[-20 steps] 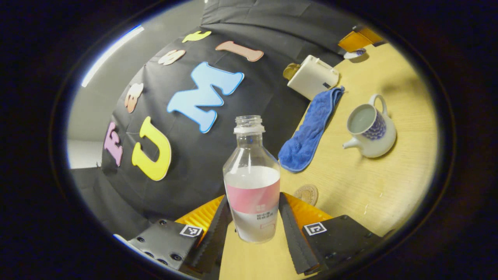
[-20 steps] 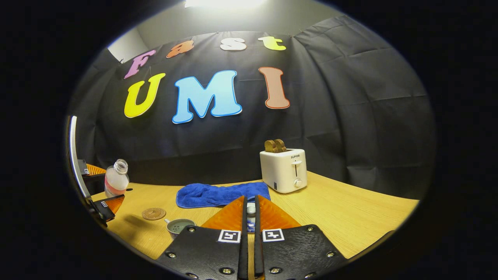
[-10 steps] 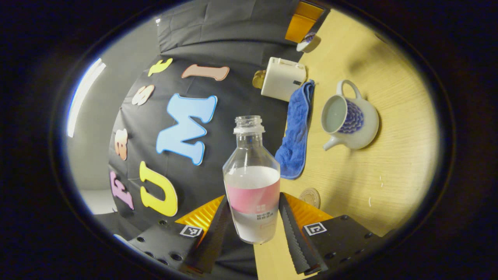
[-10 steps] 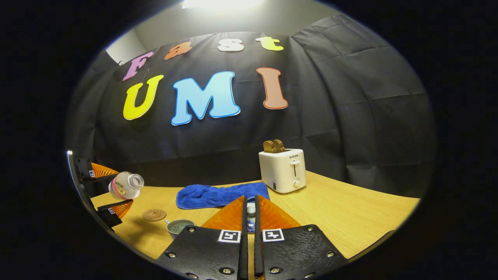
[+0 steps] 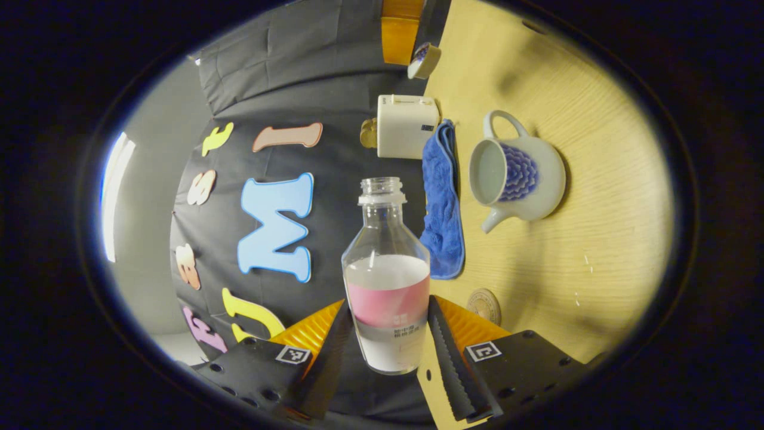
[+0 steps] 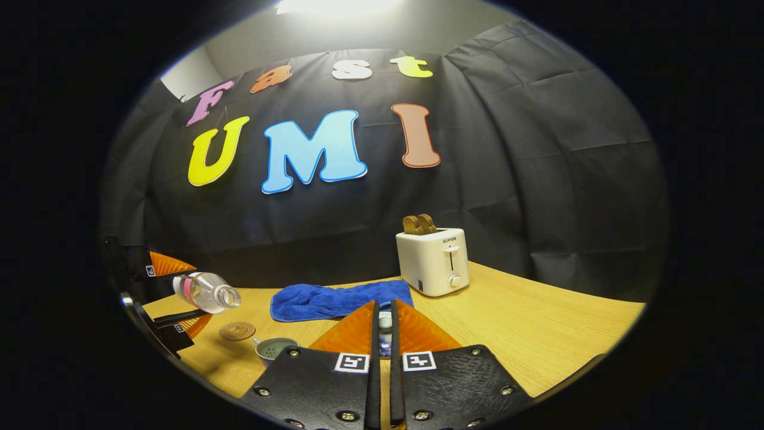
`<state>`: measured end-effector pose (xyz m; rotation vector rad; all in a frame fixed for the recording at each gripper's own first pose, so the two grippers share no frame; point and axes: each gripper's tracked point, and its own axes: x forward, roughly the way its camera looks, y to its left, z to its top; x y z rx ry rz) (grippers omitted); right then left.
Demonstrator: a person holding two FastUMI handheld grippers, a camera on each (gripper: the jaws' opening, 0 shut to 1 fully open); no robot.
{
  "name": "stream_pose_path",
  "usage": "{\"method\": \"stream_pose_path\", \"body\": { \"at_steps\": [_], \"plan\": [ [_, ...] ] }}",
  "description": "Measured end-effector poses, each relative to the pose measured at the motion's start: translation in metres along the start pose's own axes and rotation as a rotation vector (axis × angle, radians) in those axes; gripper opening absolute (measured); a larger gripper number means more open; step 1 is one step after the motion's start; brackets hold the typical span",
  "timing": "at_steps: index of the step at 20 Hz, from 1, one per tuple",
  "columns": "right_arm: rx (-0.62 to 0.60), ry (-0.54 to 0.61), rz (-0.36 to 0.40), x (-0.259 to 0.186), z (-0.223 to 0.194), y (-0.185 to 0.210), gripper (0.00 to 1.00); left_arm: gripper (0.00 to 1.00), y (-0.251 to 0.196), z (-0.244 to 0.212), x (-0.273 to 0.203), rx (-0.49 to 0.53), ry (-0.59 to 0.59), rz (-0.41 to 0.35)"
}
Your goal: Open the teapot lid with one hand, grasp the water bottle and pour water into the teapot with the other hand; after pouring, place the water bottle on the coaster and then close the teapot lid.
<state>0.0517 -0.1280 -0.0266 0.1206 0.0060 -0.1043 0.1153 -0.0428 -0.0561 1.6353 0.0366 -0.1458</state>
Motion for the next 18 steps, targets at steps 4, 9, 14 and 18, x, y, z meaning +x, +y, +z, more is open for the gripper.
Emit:
{"method": "stream_pose_path", "body": {
  "at_steps": [4,9,14,18],
  "plan": [
    [0.003,-0.003,0.000,-0.001,0.001,-0.001,0.06,0.87,0.005,0.002,0.000,0.076,-0.014,0.010],
    [0.006,-0.003,0.001,-0.001,0.002,0.000,0.06,0.87,0.010,0.001,0.004,0.157,-0.023,0.016],
    [0.009,-0.005,0.000,-0.002,0.002,-0.001,0.06,0.87,0.013,0.002,0.006,0.207,-0.032,0.024],
    [0.009,-0.004,0.002,-0.002,0.001,-0.001,0.06,0.87,0.016,0.004,0.008,0.245,-0.039,0.034]
  ]
}}
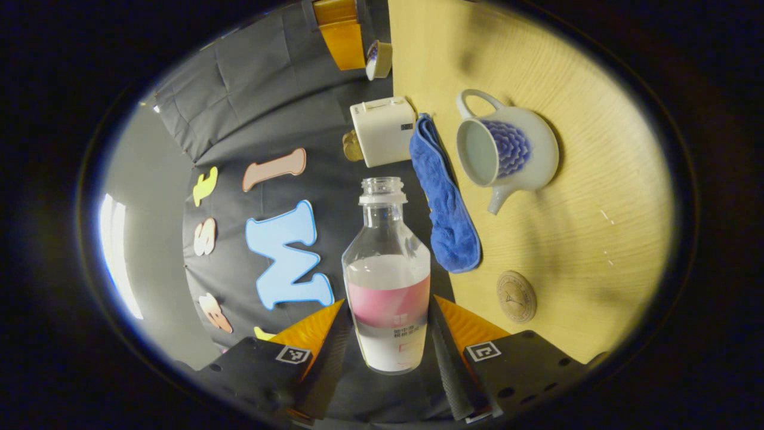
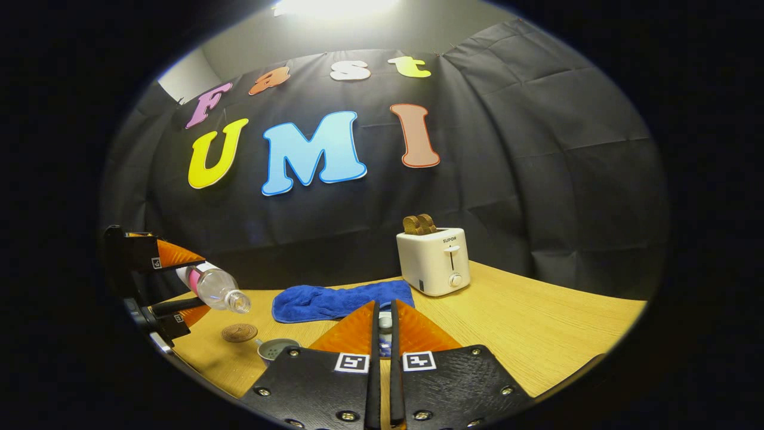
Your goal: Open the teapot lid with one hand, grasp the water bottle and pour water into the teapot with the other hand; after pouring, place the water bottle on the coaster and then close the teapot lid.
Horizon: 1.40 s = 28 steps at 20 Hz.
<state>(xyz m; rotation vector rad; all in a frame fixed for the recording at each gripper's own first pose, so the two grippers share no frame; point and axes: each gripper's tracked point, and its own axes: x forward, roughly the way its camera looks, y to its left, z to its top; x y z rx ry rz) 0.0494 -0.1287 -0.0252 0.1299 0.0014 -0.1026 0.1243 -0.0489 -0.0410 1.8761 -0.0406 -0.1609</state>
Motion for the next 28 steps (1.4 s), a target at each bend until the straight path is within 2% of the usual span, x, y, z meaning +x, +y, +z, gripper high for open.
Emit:
{"method": "stream_pose_path", "body": {
  "at_steps": [28],
  "plan": [
    [0.011,-0.003,-0.002,0.0001,0.0022,-0.0012,0.06,0.87,0.0086,-0.0060,0.0100,0.131,-0.010,-0.001]
  ]
}}
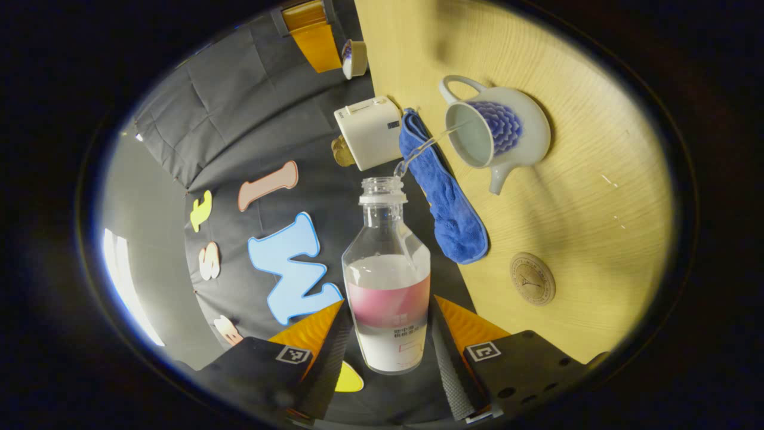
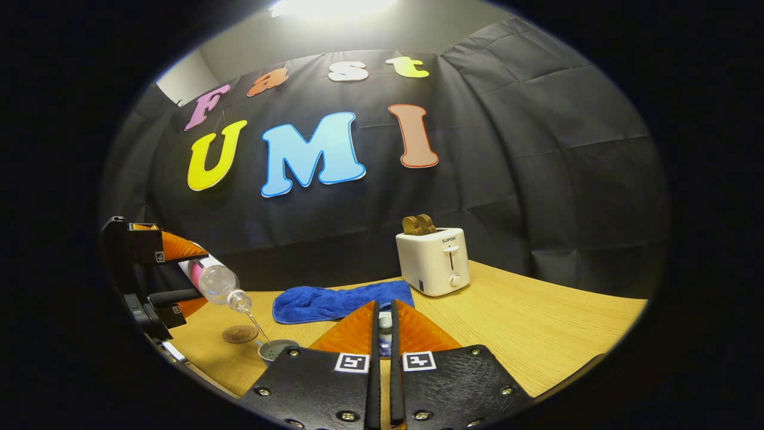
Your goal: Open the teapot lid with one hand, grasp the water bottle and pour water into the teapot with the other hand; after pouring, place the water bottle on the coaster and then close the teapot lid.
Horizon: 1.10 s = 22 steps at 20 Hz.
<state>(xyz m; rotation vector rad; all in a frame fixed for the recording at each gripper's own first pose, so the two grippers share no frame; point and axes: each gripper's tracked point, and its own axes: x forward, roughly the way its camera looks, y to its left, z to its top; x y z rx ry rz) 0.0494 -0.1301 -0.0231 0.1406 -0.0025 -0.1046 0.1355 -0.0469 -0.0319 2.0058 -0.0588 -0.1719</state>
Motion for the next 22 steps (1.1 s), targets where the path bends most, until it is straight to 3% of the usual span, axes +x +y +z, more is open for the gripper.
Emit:
{"method": "stream_pose_path", "body": {
  "at_steps": [22],
  "plan": [
    [0.010,-0.009,0.000,-0.002,0.003,-0.002,0.06,0.87,0.015,-0.006,0.002,0.137,0.004,0.016]
  ]
}}
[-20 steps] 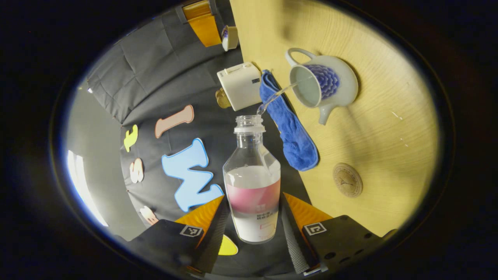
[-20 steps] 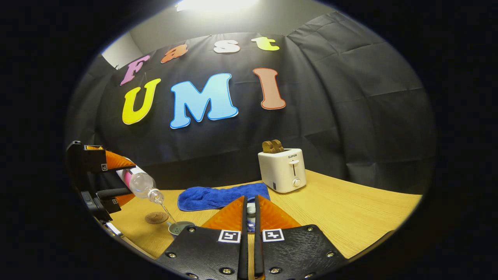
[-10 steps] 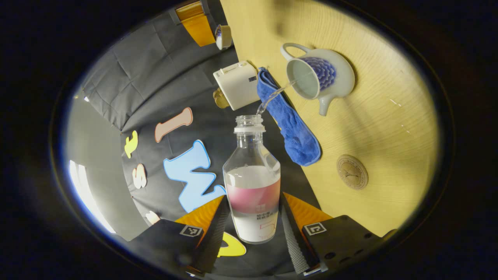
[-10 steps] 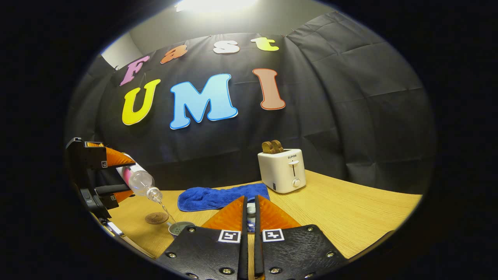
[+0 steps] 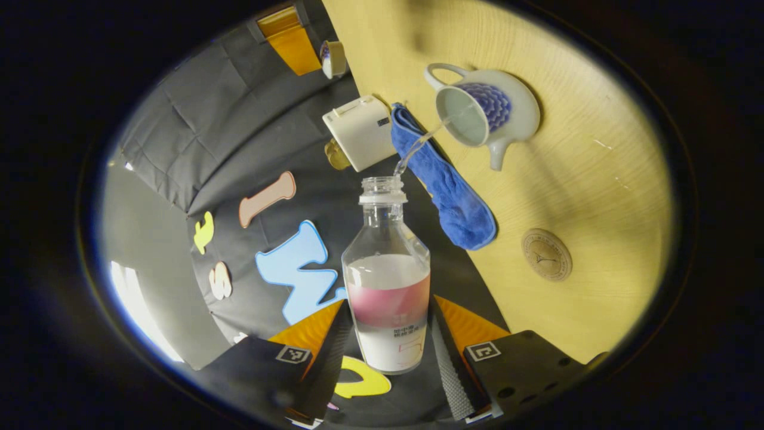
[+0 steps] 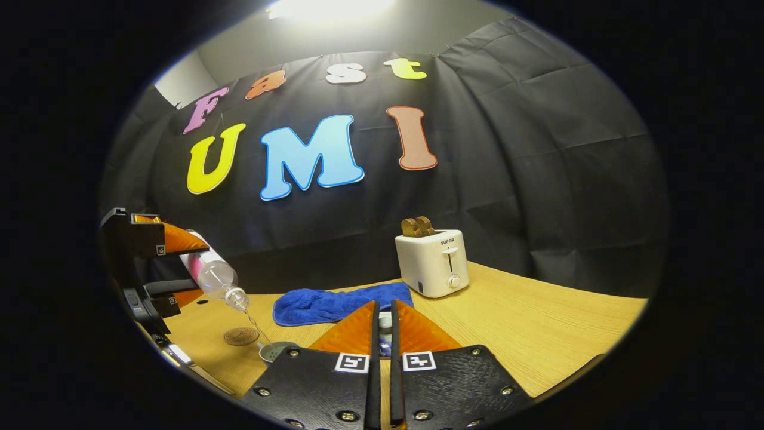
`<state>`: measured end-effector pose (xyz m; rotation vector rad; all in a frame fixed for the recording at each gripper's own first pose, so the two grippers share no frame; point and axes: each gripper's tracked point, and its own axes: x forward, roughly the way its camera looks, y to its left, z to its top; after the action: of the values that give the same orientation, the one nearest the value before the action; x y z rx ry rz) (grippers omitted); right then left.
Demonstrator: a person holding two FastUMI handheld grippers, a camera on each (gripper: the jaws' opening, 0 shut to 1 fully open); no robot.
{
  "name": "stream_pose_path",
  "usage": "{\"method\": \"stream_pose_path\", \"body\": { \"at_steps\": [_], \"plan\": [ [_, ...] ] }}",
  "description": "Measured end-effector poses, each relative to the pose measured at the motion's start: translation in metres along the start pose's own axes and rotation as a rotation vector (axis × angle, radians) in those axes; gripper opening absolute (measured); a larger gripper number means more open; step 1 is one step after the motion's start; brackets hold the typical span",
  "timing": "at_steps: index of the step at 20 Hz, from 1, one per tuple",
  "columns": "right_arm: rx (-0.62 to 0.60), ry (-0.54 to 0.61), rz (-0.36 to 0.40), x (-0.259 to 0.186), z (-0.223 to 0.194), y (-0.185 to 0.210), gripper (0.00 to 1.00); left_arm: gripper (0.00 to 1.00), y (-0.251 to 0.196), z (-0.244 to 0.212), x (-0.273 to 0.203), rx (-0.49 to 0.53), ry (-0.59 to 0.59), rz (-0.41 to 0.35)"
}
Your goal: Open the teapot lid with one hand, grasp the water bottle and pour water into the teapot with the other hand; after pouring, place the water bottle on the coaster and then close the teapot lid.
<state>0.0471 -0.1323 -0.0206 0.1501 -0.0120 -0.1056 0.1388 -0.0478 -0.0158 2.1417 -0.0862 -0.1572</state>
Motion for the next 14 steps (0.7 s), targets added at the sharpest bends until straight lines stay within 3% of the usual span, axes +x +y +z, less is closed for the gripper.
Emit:
{"method": "stream_pose_path", "body": {
  "at_steps": [1,2,5,14],
  "plan": [
    [0.000,0.001,0.001,0.0003,0.0004,0.0003,0.06,0.87,0.0010,-0.0002,0.0000,0.006,-0.001,0.000],
    [0.001,0.000,0.002,0.0008,0.0002,0.0018,0.06,0.72,0.0015,0.0004,0.0001,0.012,-0.002,0.002],
    [0.003,-0.001,0.002,0.0008,-0.0007,0.0003,0.06,0.87,0.0034,0.0004,0.0002,0.029,-0.004,0.003],
    [0.007,-0.003,0.006,0.0007,0.0008,0.0009,0.06,0.87,0.0093,-0.0002,0.0010,0.089,-0.005,0.010]
  ]
}}
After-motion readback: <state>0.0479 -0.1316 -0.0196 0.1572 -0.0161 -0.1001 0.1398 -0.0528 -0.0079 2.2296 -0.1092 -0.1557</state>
